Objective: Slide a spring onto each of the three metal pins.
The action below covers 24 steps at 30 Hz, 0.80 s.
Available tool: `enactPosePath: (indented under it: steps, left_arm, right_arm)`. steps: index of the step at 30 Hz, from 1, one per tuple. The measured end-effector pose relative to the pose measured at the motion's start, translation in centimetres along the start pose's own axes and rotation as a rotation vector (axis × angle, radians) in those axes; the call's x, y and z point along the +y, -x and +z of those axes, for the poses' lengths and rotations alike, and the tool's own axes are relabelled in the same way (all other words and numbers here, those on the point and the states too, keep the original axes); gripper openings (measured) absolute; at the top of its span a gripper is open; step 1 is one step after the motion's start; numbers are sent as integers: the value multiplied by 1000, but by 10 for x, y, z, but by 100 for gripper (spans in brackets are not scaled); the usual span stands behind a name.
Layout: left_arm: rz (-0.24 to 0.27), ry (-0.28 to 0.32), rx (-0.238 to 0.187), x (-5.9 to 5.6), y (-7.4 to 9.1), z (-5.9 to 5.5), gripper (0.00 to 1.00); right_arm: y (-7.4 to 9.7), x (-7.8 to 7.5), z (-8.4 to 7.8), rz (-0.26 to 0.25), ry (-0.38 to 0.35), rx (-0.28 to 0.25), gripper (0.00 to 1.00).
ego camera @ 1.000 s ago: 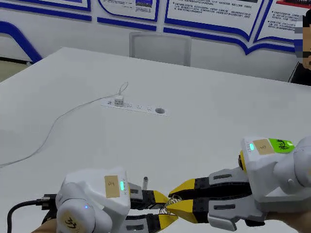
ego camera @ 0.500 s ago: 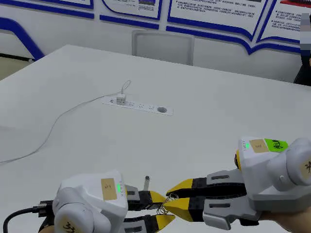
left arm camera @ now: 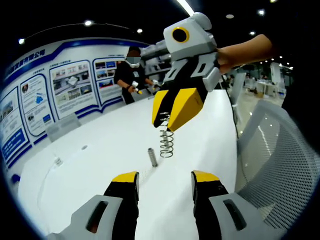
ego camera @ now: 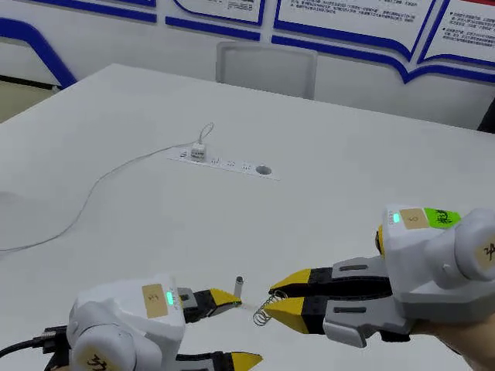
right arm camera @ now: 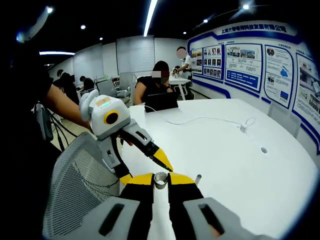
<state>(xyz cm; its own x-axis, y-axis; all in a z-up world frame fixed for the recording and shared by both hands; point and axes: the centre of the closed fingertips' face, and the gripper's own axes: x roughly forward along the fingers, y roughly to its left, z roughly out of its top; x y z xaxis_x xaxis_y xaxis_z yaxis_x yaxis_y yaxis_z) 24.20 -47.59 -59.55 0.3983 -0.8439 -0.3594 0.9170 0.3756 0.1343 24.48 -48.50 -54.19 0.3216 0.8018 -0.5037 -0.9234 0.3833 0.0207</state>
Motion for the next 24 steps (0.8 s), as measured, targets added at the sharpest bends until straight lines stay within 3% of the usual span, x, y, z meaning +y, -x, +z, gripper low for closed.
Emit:
enactPosePath:
  steps: [9, 15, 18, 21, 24]
  left_arm:
    - [84, 82, -24, 13, 13, -9, 63]
    - [104, 123, -34, 10, 14, -14, 84]
    - [113, 140, -40, 11, 15, -15, 87]
    - [137, 141, -67, 14, 17, -11, 88]
    - [157, 173, -120, 18, 19, -1, 90]
  right_arm:
    - [-2, -17, -1, -22, 2, 22, 11]
    - [-4, -29, 2, -44, -40, 7, 11]
    - [-6, -37, 3, -72, -46, 7, 11]
    - [-10, -45, 2, -89, -52, 14, 11]
    - [-14, -55, -2, -114, -35, 46, 11]
